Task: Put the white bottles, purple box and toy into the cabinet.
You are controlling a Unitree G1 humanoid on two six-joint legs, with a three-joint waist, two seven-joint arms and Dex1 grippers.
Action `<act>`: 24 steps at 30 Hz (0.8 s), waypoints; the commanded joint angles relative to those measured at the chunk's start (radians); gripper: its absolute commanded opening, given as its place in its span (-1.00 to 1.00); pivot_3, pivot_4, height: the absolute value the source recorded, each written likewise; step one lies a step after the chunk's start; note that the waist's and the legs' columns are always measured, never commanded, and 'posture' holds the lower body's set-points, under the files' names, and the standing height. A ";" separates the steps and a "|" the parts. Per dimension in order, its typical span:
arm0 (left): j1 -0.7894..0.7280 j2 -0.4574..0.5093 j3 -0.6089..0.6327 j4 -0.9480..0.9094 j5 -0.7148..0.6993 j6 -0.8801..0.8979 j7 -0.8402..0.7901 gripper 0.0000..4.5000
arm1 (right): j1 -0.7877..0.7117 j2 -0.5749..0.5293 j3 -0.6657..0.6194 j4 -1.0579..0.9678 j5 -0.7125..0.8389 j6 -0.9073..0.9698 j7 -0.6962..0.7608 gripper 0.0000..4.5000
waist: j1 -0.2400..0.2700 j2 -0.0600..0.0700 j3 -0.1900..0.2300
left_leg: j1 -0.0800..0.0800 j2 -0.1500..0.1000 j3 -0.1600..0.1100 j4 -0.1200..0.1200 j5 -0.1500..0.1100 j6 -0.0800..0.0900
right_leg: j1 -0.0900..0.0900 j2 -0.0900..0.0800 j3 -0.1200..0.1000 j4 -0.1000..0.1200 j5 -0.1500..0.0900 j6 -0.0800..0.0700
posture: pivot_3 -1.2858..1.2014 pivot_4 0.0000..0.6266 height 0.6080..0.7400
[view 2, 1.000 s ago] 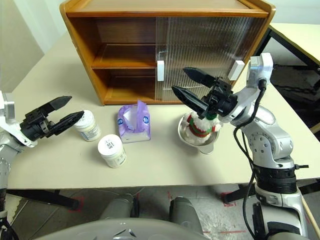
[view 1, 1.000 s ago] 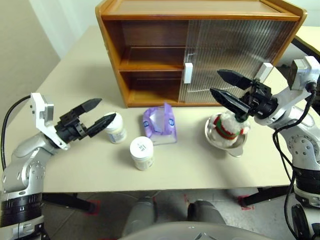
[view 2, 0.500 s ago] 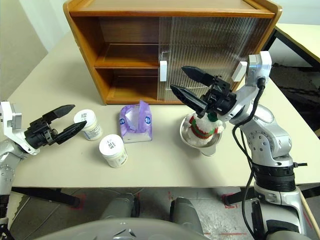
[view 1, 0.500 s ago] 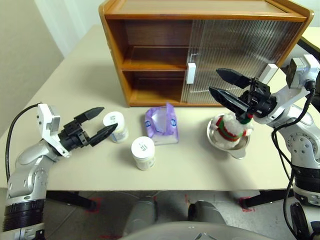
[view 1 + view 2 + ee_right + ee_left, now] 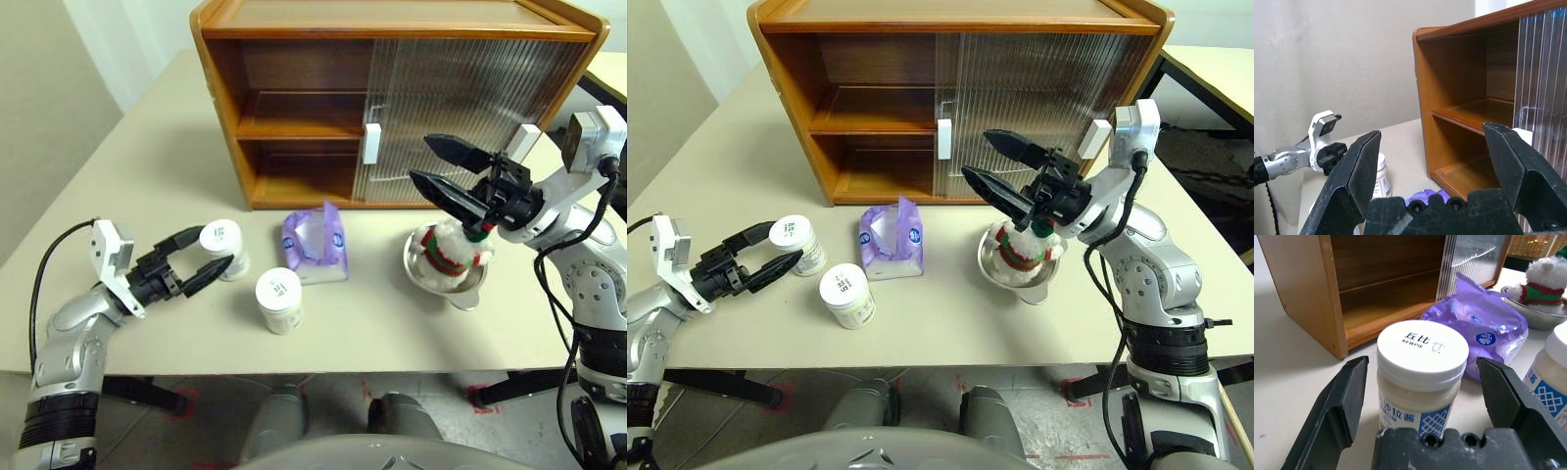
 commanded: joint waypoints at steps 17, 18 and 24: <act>0.012 -0.014 -0.057 -0.025 0.040 0.022 0.059 0.99 | 0.018 -0.016 -0.033 -0.053 0.016 0.020 -0.023 1.00 | -0.008 0.000 0.000 | 0.000 0.000 0.001 0.000 0.000 0.000 | 0.000 0.000 0.000 0.000 0.000 0.000 | 0.08 -1.00 1.00; 0.014 -0.012 -0.056 -0.023 0.042 0.021 0.062 0.99 | 0.018 -0.016 -0.033 -0.053 0.016 0.021 -0.023 1.00 | -0.009 0.000 0.000 | 0.000 0.000 0.001 0.000 0.000 0.000 | 0.000 0.000 0.000 0.000 0.000 0.000 | 0.08 -1.00 1.00; 0.024 -0.007 -0.048 0.004 0.060 0.006 0.081 0.99 | 0.018 -0.016 -0.034 -0.055 0.016 0.023 -0.024 1.00 | -0.017 0.000 0.000 | 0.000 0.000 0.002 0.000 0.000 0.000 | 0.000 0.001 0.000 0.001 0.000 0.000 | 0.08 -1.00 1.00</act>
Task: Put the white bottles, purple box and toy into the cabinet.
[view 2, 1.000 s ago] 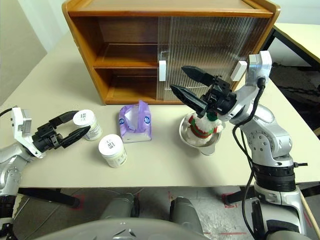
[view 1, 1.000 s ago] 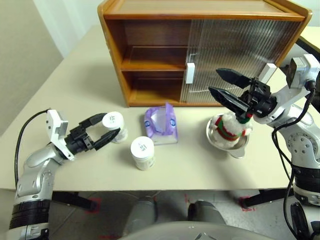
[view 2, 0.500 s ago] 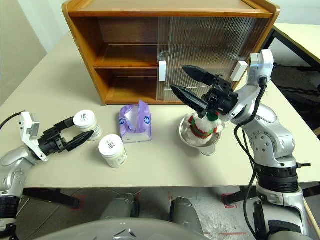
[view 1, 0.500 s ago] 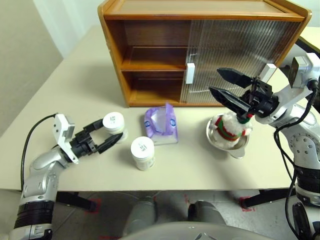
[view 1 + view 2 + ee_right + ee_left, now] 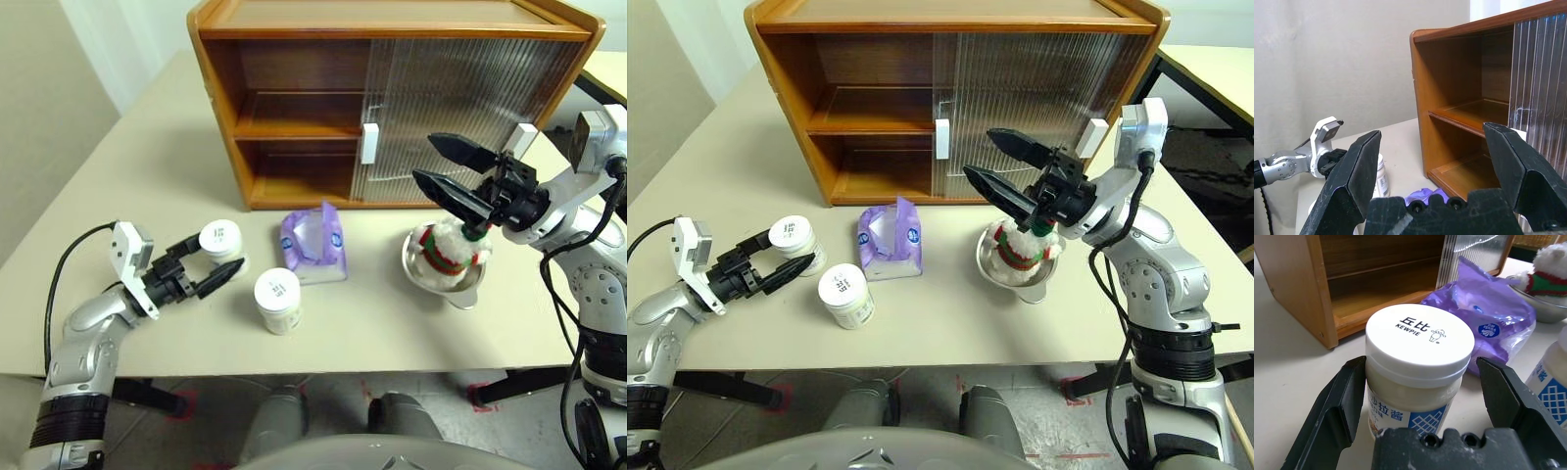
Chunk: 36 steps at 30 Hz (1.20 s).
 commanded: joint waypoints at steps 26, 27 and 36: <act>-0.051 -0.028 -0.009 0.248 0.051 -0.162 -0.042 0.99 | 0.001 -0.009 -0.018 -0.021 0.007 0.011 -0.010 1.00 | -0.012 0.000 -0.001 | 0.001 0.000 0.000 0.000 0.000 0.000 | 0.000 -0.001 0.000 0.001 0.001 0.000 | 0.07 -1.00 1.00; -0.052 -0.029 -0.007 0.239 0.043 -0.155 -0.044 0.99 | 0.002 -0.009 -0.018 -0.021 0.007 0.011 -0.010 1.00 | -0.012 0.000 -0.001 | 0.001 0.000 0.000 0.000 0.000 0.000 | 0.000 -0.001 0.000 0.001 0.001 0.000 | 0.07 -1.00 1.00; -0.051 -0.027 -0.013 0.177 0.044 -0.123 -0.020 0.99 | -0.002 -0.005 -0.013 -0.020 0.005 0.008 -0.012 1.00 | -0.014 0.000 -0.001 | 0.001 0.000 0.001 0.000 0.000 0.000 | 0.000 0.000 0.001 0.001 0.001 0.001 | 0.07 -1.00 1.00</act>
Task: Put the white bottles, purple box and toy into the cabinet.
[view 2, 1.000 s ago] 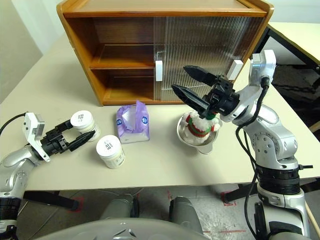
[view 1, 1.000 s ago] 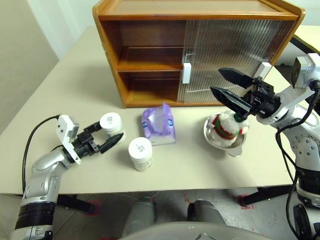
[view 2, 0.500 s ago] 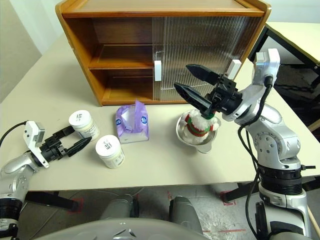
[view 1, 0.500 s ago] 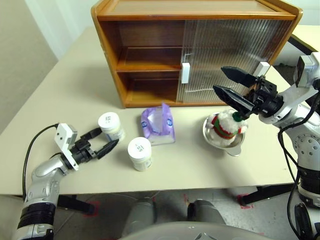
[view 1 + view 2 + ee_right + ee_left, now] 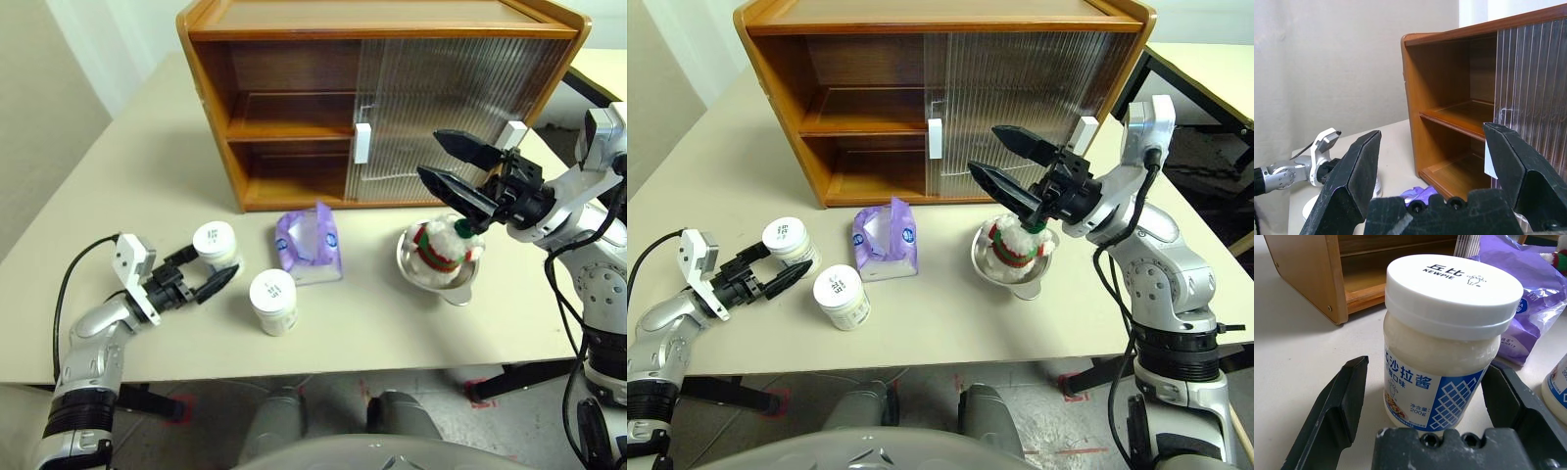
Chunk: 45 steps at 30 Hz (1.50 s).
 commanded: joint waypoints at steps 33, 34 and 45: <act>-0.326 -0.130 -0.067 -0.001 0.055 0.150 0.209 0.36 | 0.032 0.027 -0.002 -0.046 -0.008 -0.012 -0.015 1.00 | -0.023 -0.003 -0.002 | 0.000 -0.001 0.003 0.003 0.003 0.005 | 0.001 0.003 0.003 0.000 0.002 0.004 | 0.04 -1.00 1.00; -0.339 -0.136 -0.071 0.018 0.064 0.136 0.209 0.36 | 0.034 0.028 -0.003 -0.048 -0.008 -0.012 -0.016 1.00 | -0.025 -0.003 -0.002 | 0.000 -0.001 0.003 0.003 0.003 0.005 | 0.001 0.003 0.003 0.000 0.003 0.004 | 0.04 -1.00 1.00; -0.459 -0.223 -0.109 0.175 0.176 0.029 0.331 0.36 | 0.049 0.035 -0.006 -0.060 -0.010 -0.020 -0.028 1.00 | -0.026 -0.004 -0.002 | 0.000 -0.002 0.003 0.003 0.003 0.005 | 0.001 0.005 0.006 0.000 0.004 0.007 | 0.03 -1.00 1.00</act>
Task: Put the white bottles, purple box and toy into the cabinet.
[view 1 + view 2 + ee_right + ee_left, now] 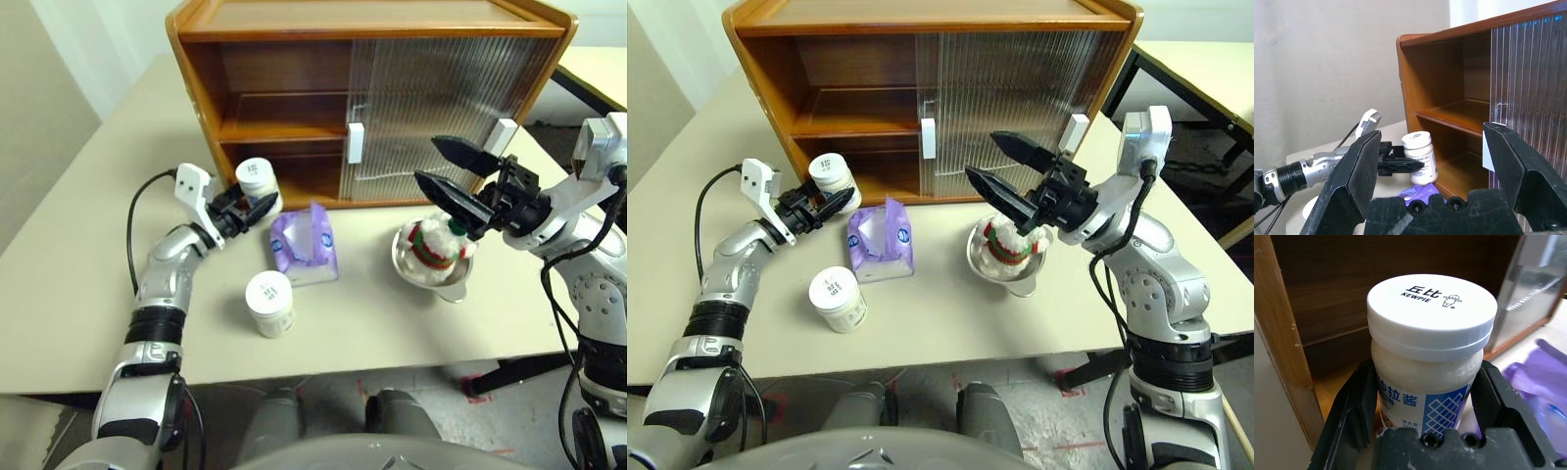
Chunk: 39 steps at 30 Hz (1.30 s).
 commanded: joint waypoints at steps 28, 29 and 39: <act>-0.210 -0.135 -0.043 0.263 0.193 -0.170 0.369 0.36 | 0.021 0.008 -0.008 -0.040 0.000 -0.013 -0.024 1.00 | -0.003 -0.001 0.000 | -0.001 0.000 0.004 0.010 -0.001 -0.001 | 0.001 0.004 0.009 0.000 0.005 0.007 | 0.01 -1.00 1.00; -0.219 -0.138 -0.043 0.280 0.198 -0.178 0.380 0.36 | 0.021 0.008 -0.008 -0.040 0.000 -0.013 -0.024 1.00 | -0.003 -0.001 0.000 | -0.001 0.000 0.005 0.010 -0.001 -0.001 | 0.001 0.004 0.009 0.000 0.005 0.007 | 0.01 -1.00 1.00; -0.286 -0.152 -0.041 0.432 0.235 -0.230 0.462 0.36 | 0.030 0.003 -0.011 -0.054 0.007 -0.004 -0.032 1.00 | -0.008 -0.001 0.000 | -0.001 0.000 0.005 0.010 -0.001 -0.001 | 0.000 0.004 0.009 -0.001 0.006 0.007 | 0.01 -1.00 1.00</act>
